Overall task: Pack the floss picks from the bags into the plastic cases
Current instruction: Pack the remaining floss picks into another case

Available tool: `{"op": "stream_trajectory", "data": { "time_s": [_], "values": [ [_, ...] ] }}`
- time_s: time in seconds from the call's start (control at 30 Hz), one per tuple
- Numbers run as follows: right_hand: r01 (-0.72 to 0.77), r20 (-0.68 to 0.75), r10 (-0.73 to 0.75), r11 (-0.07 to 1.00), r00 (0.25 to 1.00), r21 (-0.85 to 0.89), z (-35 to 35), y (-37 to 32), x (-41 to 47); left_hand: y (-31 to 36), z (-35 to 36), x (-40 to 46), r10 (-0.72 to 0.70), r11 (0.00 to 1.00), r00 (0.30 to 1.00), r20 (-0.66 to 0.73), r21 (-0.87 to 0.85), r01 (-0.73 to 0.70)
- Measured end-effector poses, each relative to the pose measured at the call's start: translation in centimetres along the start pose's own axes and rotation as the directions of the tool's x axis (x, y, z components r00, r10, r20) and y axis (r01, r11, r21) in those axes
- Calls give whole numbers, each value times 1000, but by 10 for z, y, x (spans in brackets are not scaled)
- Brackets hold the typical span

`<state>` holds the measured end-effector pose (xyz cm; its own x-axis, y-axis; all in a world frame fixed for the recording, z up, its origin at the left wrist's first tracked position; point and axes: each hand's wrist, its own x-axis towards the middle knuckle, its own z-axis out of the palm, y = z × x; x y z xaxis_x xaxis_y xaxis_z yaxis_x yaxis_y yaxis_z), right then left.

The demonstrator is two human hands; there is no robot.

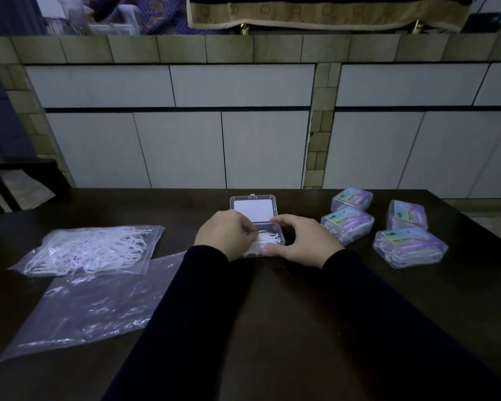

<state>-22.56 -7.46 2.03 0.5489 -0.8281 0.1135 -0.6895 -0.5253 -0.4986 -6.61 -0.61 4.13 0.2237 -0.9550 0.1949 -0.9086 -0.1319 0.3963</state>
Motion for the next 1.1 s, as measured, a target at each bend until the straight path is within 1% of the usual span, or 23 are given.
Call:
{"op": "stream_trajectory", "data": {
  "time_s": [0.07, 0.13, 0.2, 0.3, 0.37, 0.4, 0.47, 0.53, 0.6, 0.67, 0.73, 0.83, 0.97, 1.03, 1.1],
  "values": [
    [-11, -2, 11, 1000, 1000, -13, 0, -1, 0, -6, -3, 1, -33, 999, 999, -9, 0, 33],
    [-26, -7, 26, 999, 1000, -31, 1, 0, 1, -10, -4, 0, -63, 998, 998, 12, -24, 63],
    [-38, -11, 38, 998, 999, -42, 1, 1, 1, -10, 0, 1, -62, 997, 998, 23, -39, 63],
    [-58, -26, 57, 996, 998, -69, -2, 2, -1, -3, 7, 3, 4, 1000, 999, -39, -20, -5],
    [-79, -45, 75, 991, 996, -104, -5, 4, -2, 2, 12, 5, 69, 995, 993, -91, -64, -75],
    [-88, -54, 83, 990, 995, -109, -6, 6, -3, 3, 14, 5, 95, 990, 991, -90, -93, -103],
    [-104, -68, 98, 990, 993, -96, -6, 9, -4, 5, 20, 6, 135, 983, 990, -26, -124, -137],
    [-127, -71, 122, 989, 990, -71, -6, 10, -4, 5, 26, 8, 152, 984, 988, 27, -98, -148],
    [-141, -63, 137, 988, 989, -64, -5, 10, -4, 5, 28, 9, 149, 987, 988, 28, -71, -146],
    [-142, -66, 137, 986, 988, -83, -4, 10, -6, 4, 28, 9, 171, 982, 985, -9, -79, -172],
    [-144, -90, 134, 983, 987, -116, -4, 9, -9, 5, 27, 6, 208, 973, 975, -80, -84, -215],
    [-105, -169, 79, 983, 982, -149, -4, 2, -17, 6, 24, 0, 204, 969, 961, -189, -98, -225],
    [8, -321, -34, 997, 947, -81, -2, -18, -25, -1, 10, -14, 155, 982, 937, -314, -54, -181],
    [81, -353, -86, 996, 932, -31, 2, -32, -25, -12, -8, -21, 119, 991, 943, -311, -16, -131],
    [145, -347, -126, 989, 929, 30, 13, -51, -23, -30, -30, -25, 40, 999, 963, -266, 18, -36]
  ]
}}
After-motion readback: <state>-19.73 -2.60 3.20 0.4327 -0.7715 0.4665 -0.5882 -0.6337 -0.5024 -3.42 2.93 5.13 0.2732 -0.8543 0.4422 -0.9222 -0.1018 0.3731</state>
